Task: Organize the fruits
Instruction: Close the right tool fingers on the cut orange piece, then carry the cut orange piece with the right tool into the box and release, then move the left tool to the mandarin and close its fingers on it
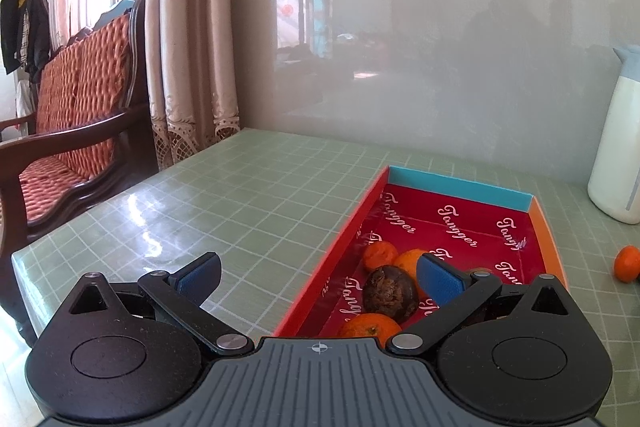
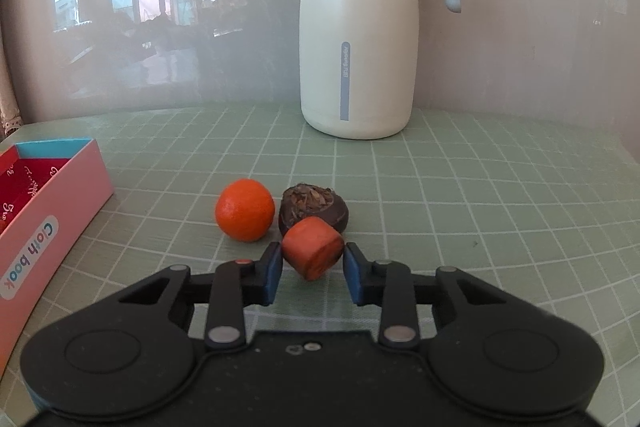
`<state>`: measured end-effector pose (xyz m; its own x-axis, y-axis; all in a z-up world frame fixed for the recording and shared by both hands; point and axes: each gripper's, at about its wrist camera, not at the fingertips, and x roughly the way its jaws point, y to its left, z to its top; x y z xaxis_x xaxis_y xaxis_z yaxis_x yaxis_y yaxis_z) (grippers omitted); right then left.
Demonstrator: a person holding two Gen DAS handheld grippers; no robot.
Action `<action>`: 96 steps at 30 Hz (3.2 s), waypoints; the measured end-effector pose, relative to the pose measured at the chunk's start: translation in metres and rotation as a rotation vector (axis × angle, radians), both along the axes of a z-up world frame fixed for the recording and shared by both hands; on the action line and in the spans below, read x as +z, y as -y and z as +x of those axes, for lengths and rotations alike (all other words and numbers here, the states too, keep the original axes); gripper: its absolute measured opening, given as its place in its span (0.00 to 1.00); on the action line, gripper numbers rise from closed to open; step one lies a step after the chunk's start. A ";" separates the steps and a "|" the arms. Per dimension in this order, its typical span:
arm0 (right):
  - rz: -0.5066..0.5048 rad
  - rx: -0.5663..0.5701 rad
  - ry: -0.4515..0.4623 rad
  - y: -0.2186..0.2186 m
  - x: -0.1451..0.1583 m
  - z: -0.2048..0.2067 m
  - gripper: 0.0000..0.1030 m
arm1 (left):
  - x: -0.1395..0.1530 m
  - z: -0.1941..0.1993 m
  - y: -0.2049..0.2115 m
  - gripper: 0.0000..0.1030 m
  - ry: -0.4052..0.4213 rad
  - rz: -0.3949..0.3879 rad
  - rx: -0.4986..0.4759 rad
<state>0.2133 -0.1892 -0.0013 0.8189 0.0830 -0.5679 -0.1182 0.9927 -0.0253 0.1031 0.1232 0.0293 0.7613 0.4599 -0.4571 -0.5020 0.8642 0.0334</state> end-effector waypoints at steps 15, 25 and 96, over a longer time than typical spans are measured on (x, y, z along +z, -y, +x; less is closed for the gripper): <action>0.007 0.150 0.123 -0.045 0.031 -0.034 0.31 | 0.002 -0.012 -0.016 1.00 0.012 0.022 0.065; 0.024 0.335 0.163 -0.100 0.046 -0.056 0.31 | 0.002 -0.021 -0.028 1.00 0.012 0.027 0.103; -0.059 -0.080 0.210 -0.003 0.051 -0.068 1.00 | 0.011 0.016 0.104 1.00 0.024 0.110 -0.301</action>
<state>0.1451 -0.1859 0.0495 0.9221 -0.0153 -0.3866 -0.0252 0.9947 -0.0996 0.1188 0.0190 0.0408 0.8808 0.2576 -0.3974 -0.2257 0.9660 0.1259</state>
